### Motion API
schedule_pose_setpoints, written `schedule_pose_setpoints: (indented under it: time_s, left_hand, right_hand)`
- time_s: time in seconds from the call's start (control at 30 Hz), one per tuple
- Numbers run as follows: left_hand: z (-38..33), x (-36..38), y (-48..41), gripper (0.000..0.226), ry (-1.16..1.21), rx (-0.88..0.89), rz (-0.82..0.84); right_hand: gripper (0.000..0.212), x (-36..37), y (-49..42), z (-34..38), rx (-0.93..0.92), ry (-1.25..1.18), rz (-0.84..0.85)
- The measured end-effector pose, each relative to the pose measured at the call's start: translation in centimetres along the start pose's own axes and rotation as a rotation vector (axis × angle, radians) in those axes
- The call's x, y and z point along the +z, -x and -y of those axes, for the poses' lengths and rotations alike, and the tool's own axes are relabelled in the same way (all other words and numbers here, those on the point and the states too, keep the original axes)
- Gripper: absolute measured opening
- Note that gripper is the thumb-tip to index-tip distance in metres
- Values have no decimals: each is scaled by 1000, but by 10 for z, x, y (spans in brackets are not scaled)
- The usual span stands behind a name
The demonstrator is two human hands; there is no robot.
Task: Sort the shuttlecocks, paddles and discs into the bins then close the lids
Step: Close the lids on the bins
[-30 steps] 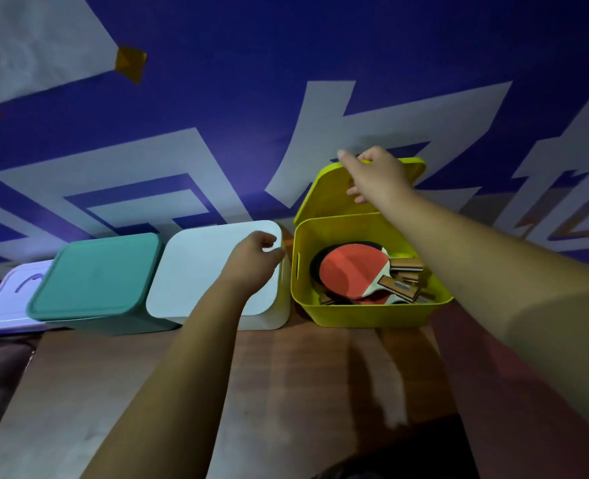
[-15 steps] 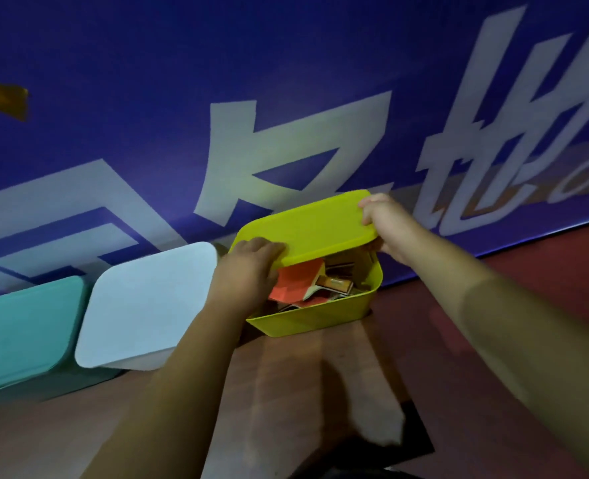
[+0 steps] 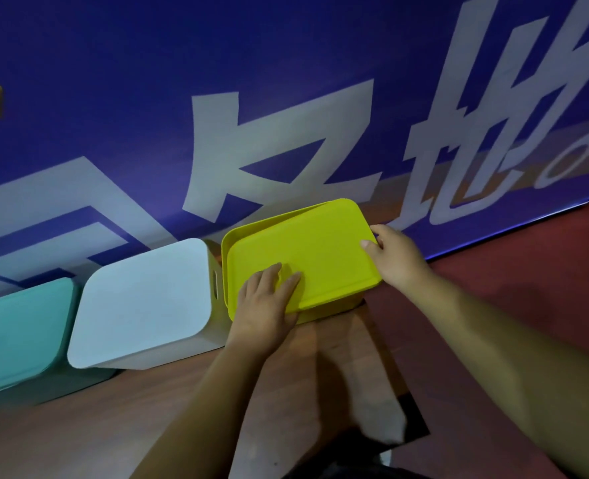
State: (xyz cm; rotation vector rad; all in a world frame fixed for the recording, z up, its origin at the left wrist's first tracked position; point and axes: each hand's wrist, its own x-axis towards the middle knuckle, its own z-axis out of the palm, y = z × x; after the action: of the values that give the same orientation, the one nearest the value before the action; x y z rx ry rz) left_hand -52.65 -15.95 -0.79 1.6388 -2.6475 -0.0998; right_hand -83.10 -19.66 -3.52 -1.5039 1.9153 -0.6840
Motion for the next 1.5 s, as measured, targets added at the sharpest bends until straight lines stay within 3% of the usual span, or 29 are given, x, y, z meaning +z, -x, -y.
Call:
schedule_pose_setpoints:
  time_s: [0.23,0.63,0.93,1.17,1.33,1.5]
  left_hand:
    - [6,9,-1,94,9,-59,-42]
    - [28,18,-9,79,141,-139,10]
    - [21,18,-5,92,94,-204,64]
    - [48,6,-35,103,155,-478,90]
    - [53,3,-61,97,324,-701,65]
    - [51,14,-67,92,427,-776,-34]
  right_hand:
    - [39,15,1,-6,23,-167,-97]
    - [38,27,-21,-3,75,8,-86]
    - [35,25,-25,0,11,77,-93]
    - [44,24,-35,7,53,112,-80]
    - [37,32,-48,8,169,-30,-55]
    - [52,47,-54,19,222,-163,-66]
